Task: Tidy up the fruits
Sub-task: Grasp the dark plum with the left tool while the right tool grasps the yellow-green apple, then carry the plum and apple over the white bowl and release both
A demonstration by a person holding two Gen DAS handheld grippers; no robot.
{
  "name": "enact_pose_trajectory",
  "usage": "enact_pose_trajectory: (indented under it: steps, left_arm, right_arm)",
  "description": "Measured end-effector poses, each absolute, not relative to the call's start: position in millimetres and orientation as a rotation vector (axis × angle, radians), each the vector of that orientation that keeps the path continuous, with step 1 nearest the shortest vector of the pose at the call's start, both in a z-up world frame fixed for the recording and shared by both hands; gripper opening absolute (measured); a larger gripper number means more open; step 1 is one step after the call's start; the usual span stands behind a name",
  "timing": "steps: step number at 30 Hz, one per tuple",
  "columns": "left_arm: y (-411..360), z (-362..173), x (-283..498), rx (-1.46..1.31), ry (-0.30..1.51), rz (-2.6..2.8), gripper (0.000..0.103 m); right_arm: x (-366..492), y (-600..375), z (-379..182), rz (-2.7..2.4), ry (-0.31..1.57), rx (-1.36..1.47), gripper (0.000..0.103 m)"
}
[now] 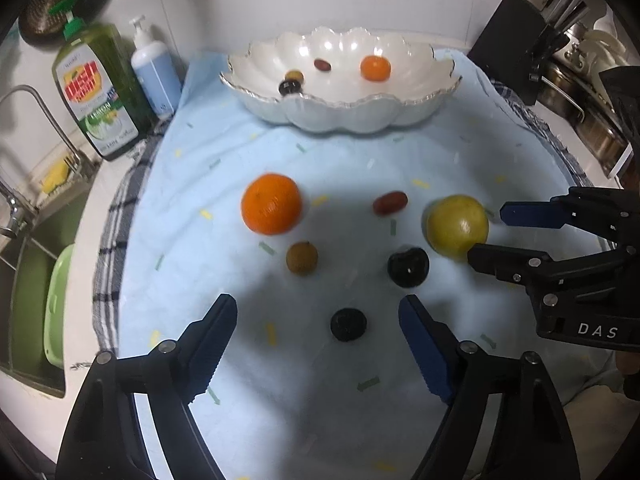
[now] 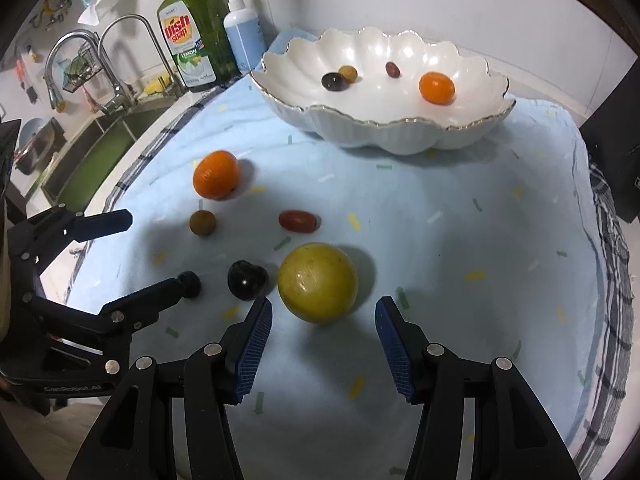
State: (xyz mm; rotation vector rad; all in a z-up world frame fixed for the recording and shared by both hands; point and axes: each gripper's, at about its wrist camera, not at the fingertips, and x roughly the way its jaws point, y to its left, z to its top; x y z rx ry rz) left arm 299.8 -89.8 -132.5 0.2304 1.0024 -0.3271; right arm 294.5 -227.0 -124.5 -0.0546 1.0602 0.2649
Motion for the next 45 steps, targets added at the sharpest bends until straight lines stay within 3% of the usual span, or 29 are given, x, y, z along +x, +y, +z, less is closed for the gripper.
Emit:
enact_pose_trajectory:
  steps: [18,21,28,45]
  left_arm:
    - [-97.1,-158.9,309.9,0.216,1.122,-0.348,0.047]
    - [-96.8,-160.9,310.8,0.203,1.132,-0.357,0.043]
    - [-96.8,-160.1,312.5,0.183,1.127,-0.362,0.023]
    - [-96.5,-133.3,311.1,0.149,1.019,-0.358,0.022]
  right_arm:
    - [308.0,-223.1,-145.3,0.294,1.106,-0.019,0.054]
    - [309.6,-221.8,-145.7,0.297,1.100,-0.027,0.050]
    - [309.1,-220.8,-146.4,0.300,1.093,-0.044,0.048]
    - [298.7,-222.5,-125.7,0.289,1.002,-0.075,0.043]
